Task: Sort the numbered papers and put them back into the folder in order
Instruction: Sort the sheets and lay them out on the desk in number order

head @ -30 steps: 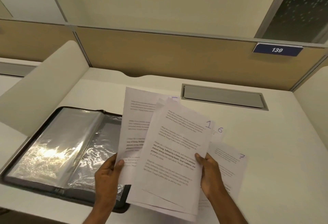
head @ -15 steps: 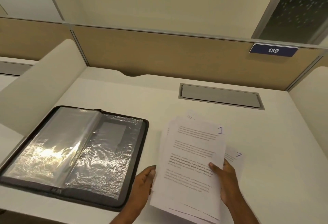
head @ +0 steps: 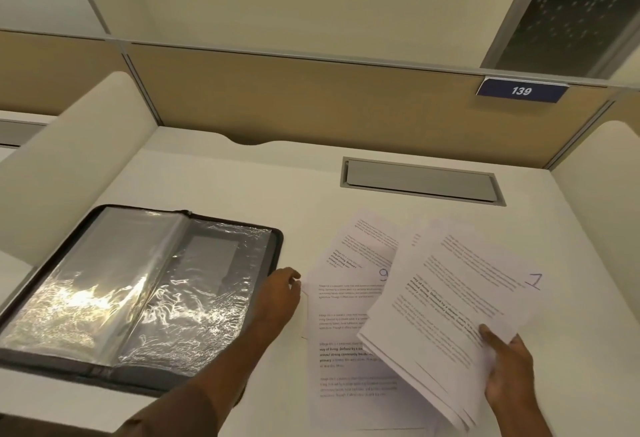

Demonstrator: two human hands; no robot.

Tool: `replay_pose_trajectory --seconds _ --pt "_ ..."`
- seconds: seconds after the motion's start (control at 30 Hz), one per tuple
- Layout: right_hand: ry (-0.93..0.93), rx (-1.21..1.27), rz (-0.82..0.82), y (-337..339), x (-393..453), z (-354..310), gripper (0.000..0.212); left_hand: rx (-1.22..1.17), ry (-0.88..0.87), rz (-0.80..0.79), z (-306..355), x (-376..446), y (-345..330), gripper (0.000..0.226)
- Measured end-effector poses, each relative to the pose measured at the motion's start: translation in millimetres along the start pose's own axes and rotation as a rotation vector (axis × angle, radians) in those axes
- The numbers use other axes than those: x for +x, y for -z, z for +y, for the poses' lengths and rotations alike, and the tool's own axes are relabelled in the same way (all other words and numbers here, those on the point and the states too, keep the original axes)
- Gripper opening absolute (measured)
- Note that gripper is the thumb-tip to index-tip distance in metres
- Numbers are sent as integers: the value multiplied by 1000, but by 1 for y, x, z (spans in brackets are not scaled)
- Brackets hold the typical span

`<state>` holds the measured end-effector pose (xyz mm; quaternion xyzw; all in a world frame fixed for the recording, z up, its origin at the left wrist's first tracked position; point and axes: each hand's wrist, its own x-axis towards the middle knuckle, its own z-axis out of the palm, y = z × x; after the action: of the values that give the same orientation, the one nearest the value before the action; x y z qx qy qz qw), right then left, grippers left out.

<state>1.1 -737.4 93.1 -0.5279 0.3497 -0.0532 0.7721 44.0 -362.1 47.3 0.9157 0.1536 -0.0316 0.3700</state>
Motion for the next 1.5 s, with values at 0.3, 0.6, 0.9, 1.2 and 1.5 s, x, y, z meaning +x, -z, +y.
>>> replay_pose_trajectory --seconds 0.3,0.6,0.9,1.2,1.5 --pt "11 -20 -44 -12 5 19 54 506 -39 -105 52 52 -39 52" --pt "-14 -98 -39 -12 19 20 49 690 -37 -111 69 71 -65 48" --pt "-31 -91 -48 -15 29 30 49 429 47 -76 57 87 -58 27" --pt "-19 -106 -106 -30 26 25 49 -129 82 -30 42 100 -35 17" --pt "-29 -164 -182 -37 19 29 37 -289 273 -364 53 99 -29 29"
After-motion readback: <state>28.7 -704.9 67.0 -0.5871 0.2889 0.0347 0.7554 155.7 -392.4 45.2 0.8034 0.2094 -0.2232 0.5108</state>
